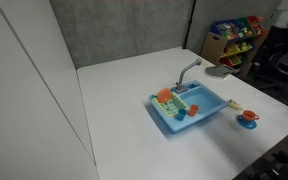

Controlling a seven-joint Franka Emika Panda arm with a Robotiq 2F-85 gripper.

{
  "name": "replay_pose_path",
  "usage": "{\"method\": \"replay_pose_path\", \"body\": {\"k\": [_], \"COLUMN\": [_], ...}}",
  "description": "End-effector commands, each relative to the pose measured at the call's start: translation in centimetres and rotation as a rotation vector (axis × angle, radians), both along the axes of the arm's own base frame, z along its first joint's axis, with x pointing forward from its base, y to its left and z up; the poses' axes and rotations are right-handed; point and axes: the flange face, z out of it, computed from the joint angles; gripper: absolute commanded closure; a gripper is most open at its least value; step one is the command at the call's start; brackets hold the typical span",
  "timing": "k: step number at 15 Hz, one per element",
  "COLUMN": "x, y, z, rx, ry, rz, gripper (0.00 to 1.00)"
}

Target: Take the small bottle out of the sink

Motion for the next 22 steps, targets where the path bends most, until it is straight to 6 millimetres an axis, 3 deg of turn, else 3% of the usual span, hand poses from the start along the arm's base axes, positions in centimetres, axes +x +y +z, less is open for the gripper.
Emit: {"method": "replay_pose_path", "body": {"k": [1, 13, 18, 22], "x": [-1.1, -4.7, -6.8, -7.9], "y": [1.5, 6.5, 7.2, 7.2], "z": [3.8, 14.3, 17.5, 18.6], "rx": [-0.009, 0.082, 0.111, 0.109], "ry": [-0.009, -0.137, -0.140, -0.134], "rz": [0.027, 0.173, 0.190, 0.184], "gripper": [0.00, 0.00, 0.00, 0.00]}}
